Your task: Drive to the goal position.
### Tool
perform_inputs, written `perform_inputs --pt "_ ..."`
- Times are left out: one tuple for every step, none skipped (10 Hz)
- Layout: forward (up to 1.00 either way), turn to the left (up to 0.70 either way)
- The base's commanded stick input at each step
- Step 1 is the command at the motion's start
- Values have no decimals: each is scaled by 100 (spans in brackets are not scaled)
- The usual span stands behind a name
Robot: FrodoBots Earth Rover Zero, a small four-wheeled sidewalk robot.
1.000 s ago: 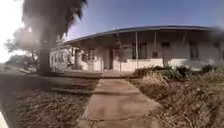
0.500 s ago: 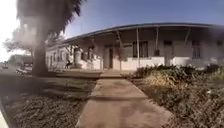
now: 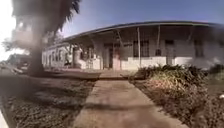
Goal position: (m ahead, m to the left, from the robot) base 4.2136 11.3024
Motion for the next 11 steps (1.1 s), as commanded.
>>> perform_inputs --pt "70 0" --pt "70 0" --pt "70 0" --pt "70 0" --pt "70 0" --pt "70 0" --pt "70 0" --pt "70 0" --pt "70 0" --pt "70 0" --pt "70 0"
